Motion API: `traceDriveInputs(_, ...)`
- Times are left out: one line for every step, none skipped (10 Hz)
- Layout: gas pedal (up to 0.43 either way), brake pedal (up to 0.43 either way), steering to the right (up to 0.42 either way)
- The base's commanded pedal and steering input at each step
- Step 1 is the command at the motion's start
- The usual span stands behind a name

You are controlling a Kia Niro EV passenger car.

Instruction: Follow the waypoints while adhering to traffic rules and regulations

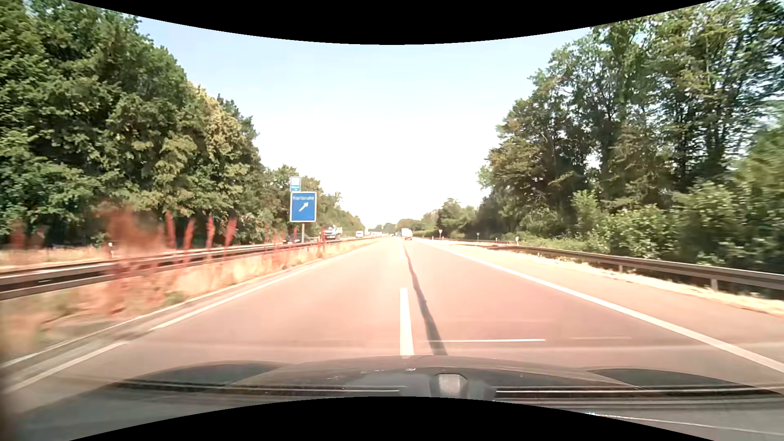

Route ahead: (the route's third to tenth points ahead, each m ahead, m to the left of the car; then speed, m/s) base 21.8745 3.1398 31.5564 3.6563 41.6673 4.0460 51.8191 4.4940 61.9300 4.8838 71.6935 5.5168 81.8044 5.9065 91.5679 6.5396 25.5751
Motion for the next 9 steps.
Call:
traceDriveInputs(0.177, 0.0, 0.003)
traceDriveInputs(0.177, 0.0, 0.001)
traceDriveInputs(0.169, 0.0, -0.001)
traceDriveInputs(0.157, 0.0, -0.001)
traceDriveInputs(0.157, 0.0, -0.002)
traceDriveInputs(0.157, 0.0, -0.003)
traceDriveInputs(0.157, 0.0, -0.003)
traceDriveInputs(0.157, 0.0, -0.004)
traceDriveInputs(0.157, 0.0, -0.005)
